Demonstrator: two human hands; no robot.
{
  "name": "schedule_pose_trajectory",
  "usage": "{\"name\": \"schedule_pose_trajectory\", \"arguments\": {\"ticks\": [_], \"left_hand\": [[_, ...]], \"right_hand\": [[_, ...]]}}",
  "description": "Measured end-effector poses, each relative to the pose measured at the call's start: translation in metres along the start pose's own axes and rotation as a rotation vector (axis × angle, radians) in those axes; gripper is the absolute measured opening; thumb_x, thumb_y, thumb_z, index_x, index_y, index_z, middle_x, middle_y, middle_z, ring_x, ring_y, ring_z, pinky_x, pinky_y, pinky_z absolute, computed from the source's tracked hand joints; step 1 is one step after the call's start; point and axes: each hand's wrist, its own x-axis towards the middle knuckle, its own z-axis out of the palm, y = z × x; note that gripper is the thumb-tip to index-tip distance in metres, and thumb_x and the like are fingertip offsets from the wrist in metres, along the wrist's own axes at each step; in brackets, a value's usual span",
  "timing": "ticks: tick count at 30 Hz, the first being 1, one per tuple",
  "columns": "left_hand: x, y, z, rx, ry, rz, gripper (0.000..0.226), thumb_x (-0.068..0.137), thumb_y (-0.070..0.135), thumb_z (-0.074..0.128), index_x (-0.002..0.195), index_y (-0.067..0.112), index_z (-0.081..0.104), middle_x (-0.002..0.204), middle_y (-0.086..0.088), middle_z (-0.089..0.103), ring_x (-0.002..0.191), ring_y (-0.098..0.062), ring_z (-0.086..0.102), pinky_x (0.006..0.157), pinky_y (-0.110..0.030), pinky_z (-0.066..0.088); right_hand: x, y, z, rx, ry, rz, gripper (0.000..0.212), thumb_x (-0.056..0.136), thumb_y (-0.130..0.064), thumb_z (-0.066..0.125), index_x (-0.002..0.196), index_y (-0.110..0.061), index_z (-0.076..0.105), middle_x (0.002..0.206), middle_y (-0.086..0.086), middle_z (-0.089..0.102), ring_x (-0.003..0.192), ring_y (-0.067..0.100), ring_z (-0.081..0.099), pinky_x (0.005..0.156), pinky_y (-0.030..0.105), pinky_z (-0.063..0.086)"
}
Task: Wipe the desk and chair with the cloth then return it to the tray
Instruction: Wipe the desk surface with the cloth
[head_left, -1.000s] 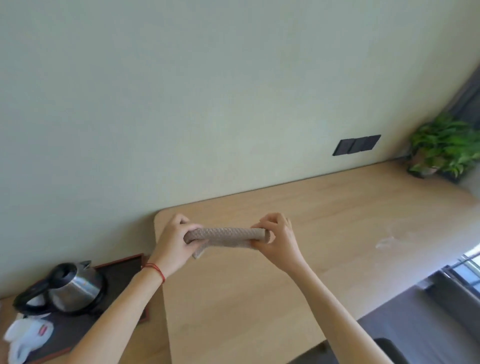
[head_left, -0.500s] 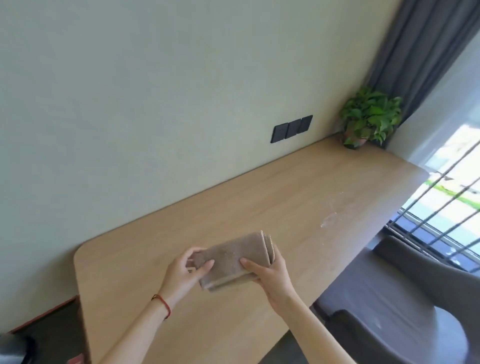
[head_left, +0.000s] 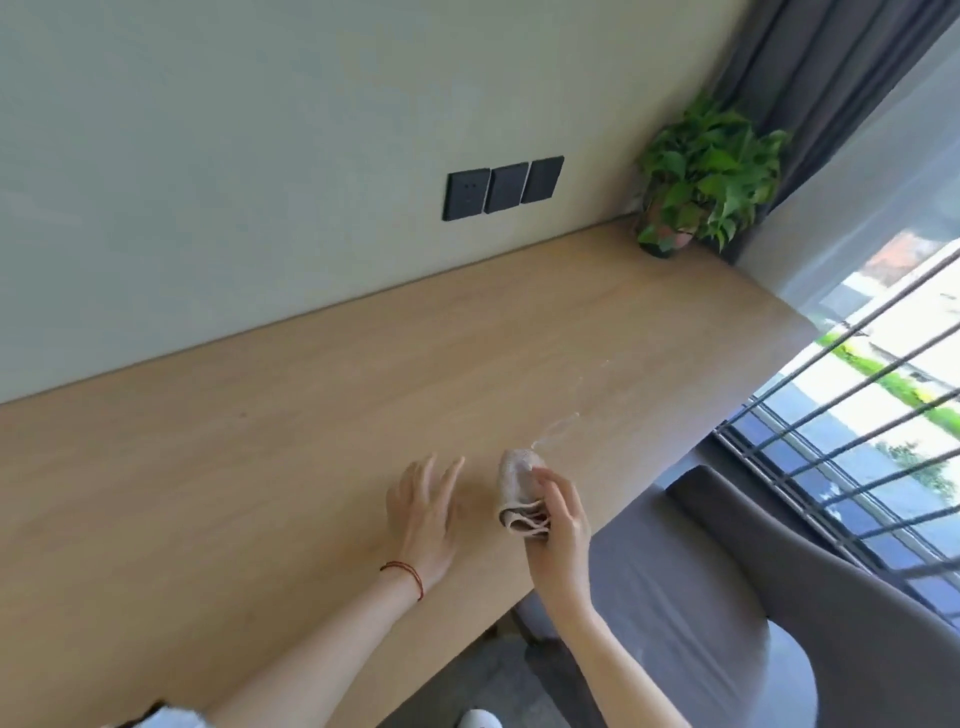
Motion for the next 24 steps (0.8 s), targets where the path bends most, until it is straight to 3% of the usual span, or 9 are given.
{"name": "schedule_pose_trajectory", "arguments": {"ticks": [2, 4, 7, 10, 14, 16, 19, 21, 24], "left_hand": [[0.014, 0.007, 0.023, 0.047, -0.056, -0.117, 0.054, 0.097, 0.027, 0.031, 0.147, 0.038, 0.013, 0.158, -0.006, 0.008, 0.144, -0.030, 0.009, 0.114, -0.052, 0.015], [0.021, 0.010, 0.038, 0.124, -0.083, -0.194, 0.049, 0.098, 0.034, 0.027, 0.147, 0.037, 0.018, 0.158, -0.008, 0.011, 0.144, -0.036, 0.009, 0.114, -0.058, 0.011], [0.023, 0.015, 0.048, 0.222, -0.064, -0.180, 0.048, 0.089, 0.034, 0.033, 0.134, 0.027, 0.050, 0.146, -0.016, 0.040, 0.134, -0.047, 0.033, 0.105, -0.068, 0.023], [0.023, 0.016, 0.053, 0.260, -0.044, -0.203, 0.050, 0.086, 0.034, 0.032, 0.130, 0.028, 0.054, 0.143, -0.016, 0.045, 0.131, -0.045, 0.038, 0.103, -0.069, 0.027], [0.025, 0.012, 0.057, 0.349, -0.037, -0.208, 0.050, 0.080, 0.038, 0.057, 0.129, 0.028, 0.055, 0.142, -0.016, 0.046, 0.130, -0.044, 0.040, 0.100, -0.068, 0.033], [0.027, 0.009, 0.059, 0.351, -0.031, -0.203, 0.062, 0.065, 0.030, 0.080, 0.123, 0.025, 0.061, 0.139, -0.017, 0.051, 0.126, -0.045, 0.044, 0.094, -0.069, 0.037], [0.029, 0.007, 0.061, 0.341, 0.040, -0.180, 0.049, 0.071, 0.021, 0.072, 0.119, 0.023, 0.064, 0.138, -0.018, 0.051, 0.126, -0.047, 0.043, 0.095, -0.070, 0.035], [0.028, 0.009, 0.062, 0.307, 0.117, -0.175, 0.040, 0.080, 0.018, 0.059, 0.119, 0.023, 0.063, 0.140, -0.018, 0.048, 0.130, -0.045, 0.039, 0.099, -0.070, 0.031], [0.027, 0.012, 0.061, 0.258, 0.142, -0.177, 0.054, 0.074, 0.013, 0.069, 0.125, 0.026, 0.059, 0.143, -0.016, 0.045, 0.133, -0.043, 0.036, 0.103, -0.069, 0.026]], "right_hand": [[0.009, 0.022, 0.004, -0.128, -0.200, -0.221, 0.063, 0.063, 0.025, 0.056, 0.118, -0.006, 0.060, 0.130, 0.015, 0.055, 0.117, 0.032, 0.054, 0.080, 0.031, 0.054], [0.011, 0.043, 0.004, -0.255, -0.413, -0.413, 0.056, 0.057, 0.021, 0.061, 0.107, -0.004, 0.063, 0.133, 0.017, 0.056, 0.128, 0.035, 0.048, 0.083, 0.038, 0.058], [0.002, 0.061, 0.004, -0.267, -0.666, -0.385, 0.035, 0.068, -0.005, 0.058, 0.103, -0.005, 0.056, 0.151, 0.008, 0.038, 0.147, 0.023, 0.016, 0.114, 0.046, 0.033], [-0.003, 0.058, 0.013, -0.165, -0.589, -0.276, 0.043, 0.075, -0.029, 0.047, 0.115, -0.014, 0.049, 0.158, 0.000, 0.023, 0.147, 0.011, -0.002, 0.121, 0.042, 0.014], [-0.002, 0.028, 0.054, -0.310, -0.406, -0.172, 0.062, 0.096, -0.042, 0.029, 0.150, -0.013, 0.019, 0.158, 0.005, -0.008, 0.145, 0.025, -0.022, 0.116, 0.035, -0.013], [-0.001, 0.023, 0.071, -0.450, -0.394, -0.116, 0.057, 0.099, -0.038, 0.017, 0.148, -0.009, 0.022, 0.157, 0.012, 0.005, 0.143, 0.025, -0.020, 0.113, 0.040, -0.005], [0.002, 0.040, 0.073, -0.446, -0.404, -0.183, 0.056, 0.100, -0.038, 0.017, 0.144, -0.009, 0.035, 0.153, 0.010, 0.029, 0.144, 0.026, 0.002, 0.111, 0.039, 0.013], [0.009, 0.062, 0.065, -0.396, -0.492, -0.322, 0.055, 0.098, -0.038, 0.029, 0.148, -0.014, 0.028, 0.156, 0.005, 0.026, 0.146, 0.023, 0.010, 0.114, 0.038, 0.013], [0.040, 0.091, 0.047, -0.388, -0.601, -0.468, 0.060, 0.097, -0.035, 0.036, 0.151, -0.019, 0.016, 0.159, -0.001, 0.017, 0.148, 0.022, 0.011, 0.118, 0.037, 0.008]]}}
